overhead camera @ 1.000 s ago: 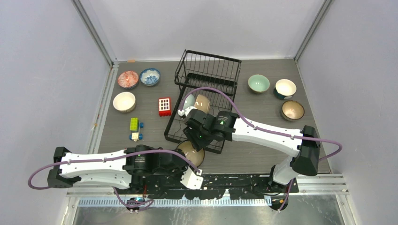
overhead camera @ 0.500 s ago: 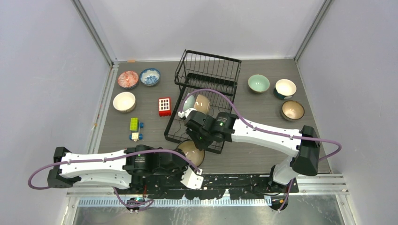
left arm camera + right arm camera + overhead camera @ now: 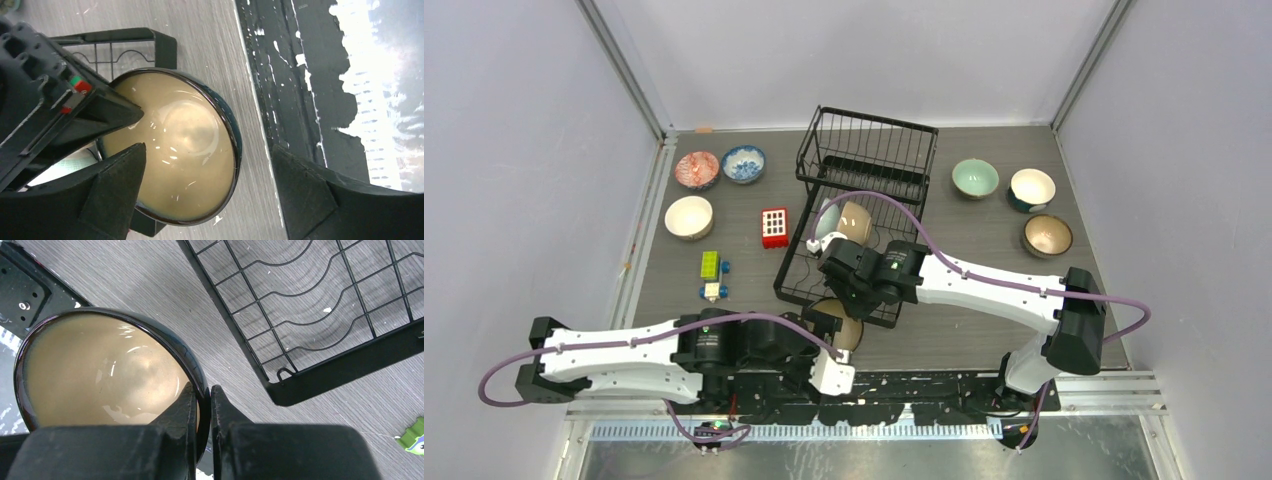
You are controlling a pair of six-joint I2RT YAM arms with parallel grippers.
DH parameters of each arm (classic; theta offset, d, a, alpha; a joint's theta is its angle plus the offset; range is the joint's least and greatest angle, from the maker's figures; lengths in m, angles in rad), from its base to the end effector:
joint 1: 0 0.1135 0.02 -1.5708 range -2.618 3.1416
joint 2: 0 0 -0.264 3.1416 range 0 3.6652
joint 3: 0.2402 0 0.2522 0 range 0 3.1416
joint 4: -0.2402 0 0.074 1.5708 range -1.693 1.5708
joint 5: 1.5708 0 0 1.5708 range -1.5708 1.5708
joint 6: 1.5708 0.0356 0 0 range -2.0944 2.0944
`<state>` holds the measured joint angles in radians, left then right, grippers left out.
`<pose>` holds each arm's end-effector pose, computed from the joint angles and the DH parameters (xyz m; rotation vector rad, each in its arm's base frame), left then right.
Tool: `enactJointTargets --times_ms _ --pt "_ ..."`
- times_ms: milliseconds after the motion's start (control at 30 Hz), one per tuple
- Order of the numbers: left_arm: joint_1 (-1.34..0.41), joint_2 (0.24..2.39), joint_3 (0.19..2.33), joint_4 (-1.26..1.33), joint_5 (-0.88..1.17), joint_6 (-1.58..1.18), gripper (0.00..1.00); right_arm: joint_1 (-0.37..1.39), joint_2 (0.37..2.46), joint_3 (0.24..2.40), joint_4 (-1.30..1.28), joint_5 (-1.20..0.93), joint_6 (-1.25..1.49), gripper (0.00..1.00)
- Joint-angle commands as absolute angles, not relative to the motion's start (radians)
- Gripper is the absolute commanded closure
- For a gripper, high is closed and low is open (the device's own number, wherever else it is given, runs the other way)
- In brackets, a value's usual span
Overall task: Unload the bowls from the dish rack
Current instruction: Place the bowl at the center of the board.
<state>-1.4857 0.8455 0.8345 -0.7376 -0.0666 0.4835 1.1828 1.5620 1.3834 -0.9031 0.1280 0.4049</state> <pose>0.0169 -0.1699 0.2938 1.9439 1.3319 -0.4246 0.1256 0.2952 0.2965 -0.9792 2.5026 0.3574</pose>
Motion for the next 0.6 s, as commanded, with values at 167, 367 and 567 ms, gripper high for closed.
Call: enactJointTargets --times_ms 167,367,567 --pt "-1.486 0.771 0.910 -0.669 -0.132 0.457 0.00 1.184 1.518 1.397 -0.800 0.181 0.475 0.99" --pt "-1.486 0.718 0.938 -0.645 -0.246 0.362 0.00 1.150 1.480 1.381 -0.819 0.243 0.479 0.99" --pt "-1.487 0.670 0.948 -0.626 -0.389 0.195 0.00 1.089 1.367 1.337 -0.876 0.297 0.471 0.99"
